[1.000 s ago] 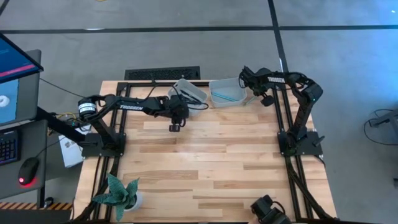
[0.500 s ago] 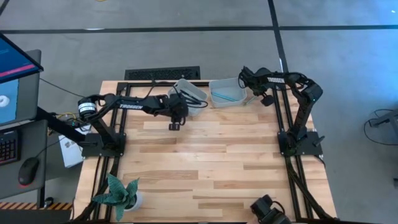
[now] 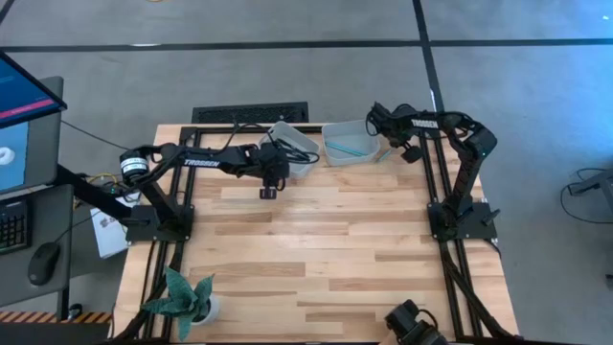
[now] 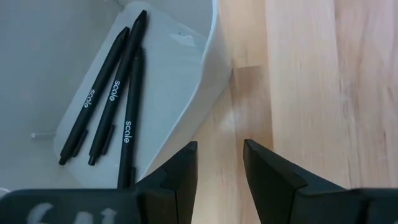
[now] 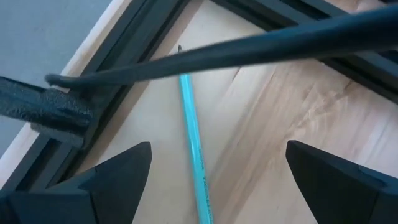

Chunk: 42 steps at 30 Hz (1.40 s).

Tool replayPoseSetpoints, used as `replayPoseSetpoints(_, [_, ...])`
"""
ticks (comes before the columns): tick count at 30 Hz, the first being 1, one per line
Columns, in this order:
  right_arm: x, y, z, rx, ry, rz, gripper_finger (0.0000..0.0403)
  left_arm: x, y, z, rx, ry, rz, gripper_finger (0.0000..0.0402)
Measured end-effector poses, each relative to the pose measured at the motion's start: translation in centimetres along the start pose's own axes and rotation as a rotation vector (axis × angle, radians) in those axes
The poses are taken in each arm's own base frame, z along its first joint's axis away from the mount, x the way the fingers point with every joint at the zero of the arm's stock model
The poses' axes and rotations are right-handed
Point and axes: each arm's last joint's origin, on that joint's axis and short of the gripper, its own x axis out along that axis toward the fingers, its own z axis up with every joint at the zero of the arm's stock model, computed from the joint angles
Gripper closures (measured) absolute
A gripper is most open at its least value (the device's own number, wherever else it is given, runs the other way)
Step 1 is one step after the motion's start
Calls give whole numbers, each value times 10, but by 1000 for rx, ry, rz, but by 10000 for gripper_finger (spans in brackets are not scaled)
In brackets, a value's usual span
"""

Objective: Sort pens & pencils
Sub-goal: Put the light green pencil into the right gray bin

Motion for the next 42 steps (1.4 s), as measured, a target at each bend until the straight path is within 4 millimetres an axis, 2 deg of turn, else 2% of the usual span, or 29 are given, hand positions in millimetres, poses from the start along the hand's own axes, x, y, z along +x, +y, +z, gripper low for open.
replayPoseSetpoints(4, [0,0,-1,3,35,0,6,0,0,0,1,1,-1,280])
replayPoseSetpoints(11, [12,2,-2,17,239,-54,6,0,0,-1,3,6,-5,280])
replayPoseSetpoints(18, [14,3,-6,10,225,-64,18,0,-1,-2,25,16,-13,280])
replayPoseSetpoints(31, [14,1,-6,14,223,-87,87,0,0,0,27,-2,-5,280])
replayPoseSetpoints(42, [14,0,-6,15,223,-94,94,0,0,0,27,-2,-4,280])
